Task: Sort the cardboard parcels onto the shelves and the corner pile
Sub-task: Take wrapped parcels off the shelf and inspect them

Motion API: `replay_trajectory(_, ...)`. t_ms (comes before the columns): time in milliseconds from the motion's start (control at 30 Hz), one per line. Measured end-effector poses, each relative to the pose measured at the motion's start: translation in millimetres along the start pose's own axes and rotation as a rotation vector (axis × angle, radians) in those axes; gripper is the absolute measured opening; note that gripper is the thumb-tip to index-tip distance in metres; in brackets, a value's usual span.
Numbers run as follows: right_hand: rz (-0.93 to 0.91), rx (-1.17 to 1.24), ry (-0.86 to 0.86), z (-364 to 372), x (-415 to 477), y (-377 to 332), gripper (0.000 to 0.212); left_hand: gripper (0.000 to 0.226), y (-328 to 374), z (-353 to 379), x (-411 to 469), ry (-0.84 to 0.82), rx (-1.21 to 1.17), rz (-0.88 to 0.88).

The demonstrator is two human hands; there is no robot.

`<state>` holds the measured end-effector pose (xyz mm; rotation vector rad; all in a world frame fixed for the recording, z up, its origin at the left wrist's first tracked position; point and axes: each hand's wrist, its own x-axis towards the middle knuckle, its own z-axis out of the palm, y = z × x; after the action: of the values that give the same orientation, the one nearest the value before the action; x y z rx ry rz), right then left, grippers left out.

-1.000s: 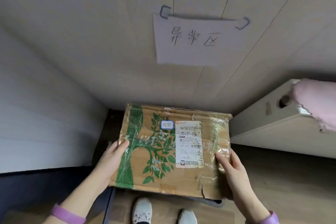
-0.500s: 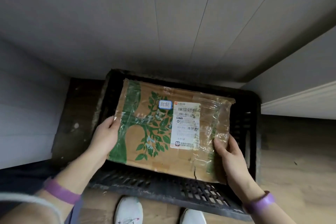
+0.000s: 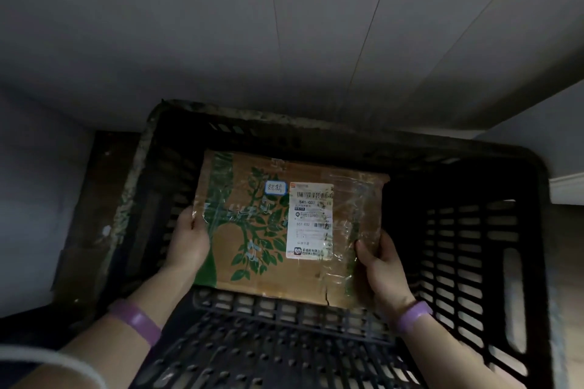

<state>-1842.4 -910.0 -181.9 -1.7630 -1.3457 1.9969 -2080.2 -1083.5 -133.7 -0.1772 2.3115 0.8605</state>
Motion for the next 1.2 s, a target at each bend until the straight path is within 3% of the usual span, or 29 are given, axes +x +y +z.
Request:
replay_trajectory(100, 0.016, -0.023, 0.012, 1, 7, 8, 0.036, 0.042, -20, 11, -1, 0.099, 0.195, 0.203)
replay_trajectory(233, 0.037, -0.064, 0.025, 1, 13, 13, 0.04, 0.055, -39, 25, -14, 0.189, 0.623, 0.461)
replay_trajectory(433, 0.037, -0.096, 0.071, 13, 12, 12, 0.04, 0.071, -20, 22, -14, 0.066, 0.756, 0.384)
replay_trajectory(567, 0.008, -0.337, 0.059, 19, 4, -3, 0.05, 0.079, -19, 19, -21, -0.048, 0.791, 0.339)
replay_trajectory(700, -0.077, -0.518, 0.122, 32, -18, -31, 0.058, 0.075, -1, 2, -44, -0.163, 0.695, 0.266)
replay_trajectory(833, -0.053, -0.581, -0.025, 51, -85, -91, 0.06, 0.07, 37, -37, -91, -0.261, 0.602, 0.216)
replay_trajectory(1000, -0.087, -0.647, -0.164, 57, -193, -193, 0.057, 0.059, 124, -107, -176, -0.393, 0.367, 0.18)
replay_trajectory(1200, -0.162, -0.651, -0.143, 52, -318, -326, 0.055, 0.054, 237, -198, -284, -0.428, 0.182, 0.265)
